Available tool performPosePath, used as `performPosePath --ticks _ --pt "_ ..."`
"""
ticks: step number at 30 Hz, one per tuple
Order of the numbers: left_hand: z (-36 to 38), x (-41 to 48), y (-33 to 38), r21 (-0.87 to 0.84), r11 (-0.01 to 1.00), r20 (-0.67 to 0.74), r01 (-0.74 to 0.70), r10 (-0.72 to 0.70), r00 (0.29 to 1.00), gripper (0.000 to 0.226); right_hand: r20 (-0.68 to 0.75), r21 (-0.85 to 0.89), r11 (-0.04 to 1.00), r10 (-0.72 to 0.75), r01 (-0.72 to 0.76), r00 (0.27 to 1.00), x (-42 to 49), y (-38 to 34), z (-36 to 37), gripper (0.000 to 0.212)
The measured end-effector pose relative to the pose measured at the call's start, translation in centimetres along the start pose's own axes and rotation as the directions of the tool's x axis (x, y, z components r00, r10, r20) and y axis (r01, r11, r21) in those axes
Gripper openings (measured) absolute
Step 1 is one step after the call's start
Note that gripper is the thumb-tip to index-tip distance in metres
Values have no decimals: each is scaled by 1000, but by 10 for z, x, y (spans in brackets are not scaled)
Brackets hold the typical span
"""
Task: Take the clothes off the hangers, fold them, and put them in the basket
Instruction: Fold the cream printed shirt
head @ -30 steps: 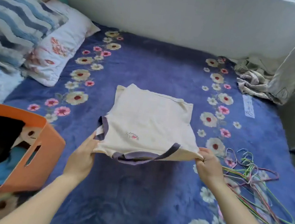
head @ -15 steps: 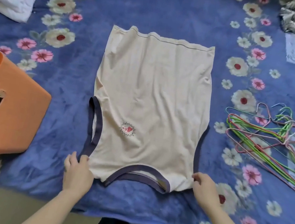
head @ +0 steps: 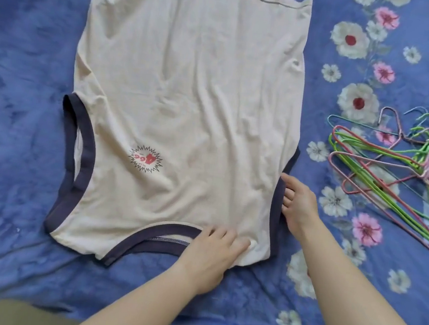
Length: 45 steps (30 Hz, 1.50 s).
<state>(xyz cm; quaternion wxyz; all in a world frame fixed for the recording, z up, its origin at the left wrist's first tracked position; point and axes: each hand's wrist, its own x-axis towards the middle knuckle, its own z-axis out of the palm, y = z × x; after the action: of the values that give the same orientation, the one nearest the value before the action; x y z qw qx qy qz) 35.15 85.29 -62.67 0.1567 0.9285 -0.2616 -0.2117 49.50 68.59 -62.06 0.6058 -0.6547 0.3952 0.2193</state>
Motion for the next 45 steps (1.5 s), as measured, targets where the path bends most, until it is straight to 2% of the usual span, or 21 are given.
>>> performPosePath --ticks 2,4,5,8,9,11,13,15,17,20,22,24,26,27,29,31,33,36,38,42,45 --pt "0 8 1 -6 998 4 59 -59 998 65 58 58 998 8 -12 998 11 -11 5 44" --pt "-7 9 0 -104 984 33 146 -143 989 46 93 123 992 -30 18 995 19 -20 13 67" --pt "-9 8 -2 -172 968 73 184 -173 982 35 104 147 989 -47 32 993 23 -25 17 65" --pt "-17 5 -5 -376 894 142 244 -205 969 13 88 237 964 -142 117 986 30 -43 27 30" --pt "-19 4 -6 -426 867 160 257 -207 965 13 41 217 958 -199 185 979 34 -50 27 32" --pt "-24 4 -8 -505 813 202 290 -215 955 15 -92 11 923 -383 385 919 39 -60 19 29" --pt "-24 7 -5 -525 789 249 317 -214 945 13 -92 -293 837 -505 462 858 45 -59 6 21" --pt "-22 7 2 -468 828 279 309 -193 941 13 -50 -416 820 -451 393 891 45 -50 -3 14" --pt "-17 7 8 -430 850 282 304 -194 940 20 -40 -345 894 -319 286 947 38 -37 -6 15" --pt "-16 -4 5 -617 684 100 390 -424 900 20 -78 -205 966 -177 158 981 18 -6 -13 20" --pt "-14 -19 -9 -663 631 -167 403 -648 743 23 -44 -338 924 -205 179 978 -1 25 -20 35" --pt "-14 -39 -31 -670 545 -319 505 -825 467 29 -11 -463 863 -234 203 972 -23 54 -27 44" --pt "-19 -65 -61 -687 344 -275 640 -938 210 41 -3 -492 840 -264 228 965 -43 73 -30 41" --pt "-21 -77 -76 -684 263 -244 681 -961 126 48 -9 -507 824 -298 253 954 -52 77 -31 37" --pt "-23 -98 -101 -655 152 -167 740 -985 54 56 -37 -526 800 -360 289 932 -63 79 -28 23" --pt "-24 -111 -118 -616 110 -100 780 -993 60 54 -84 -524 806 -371 276 925 -64 80 -25 20" --pt "-24 -120 -127 -579 131 -84 805 -991 101 41 -105 -511 824 -345 247 933 -60 82 -22 37" --pt "-23 -130 -128 -576 137 -55 806 -990 129 24 -133 -427 896 -194 121 972 -57 80 -18 48" --pt "-20 -140 -128 -551 137 -29 823 -989 145 39 -120 -418 908 -73 16 990 -58 77 -19 42" --pt "-14 -178 -132 -583 80 -25 808 -996 81 54 -49 -475 877 62 -78 997 -59 72 -36 23" --pt "-12 -195 -129 -683 112 13 722 -986 165 52 -28 -422 904 69 -74 997 -61 74 -47 17"
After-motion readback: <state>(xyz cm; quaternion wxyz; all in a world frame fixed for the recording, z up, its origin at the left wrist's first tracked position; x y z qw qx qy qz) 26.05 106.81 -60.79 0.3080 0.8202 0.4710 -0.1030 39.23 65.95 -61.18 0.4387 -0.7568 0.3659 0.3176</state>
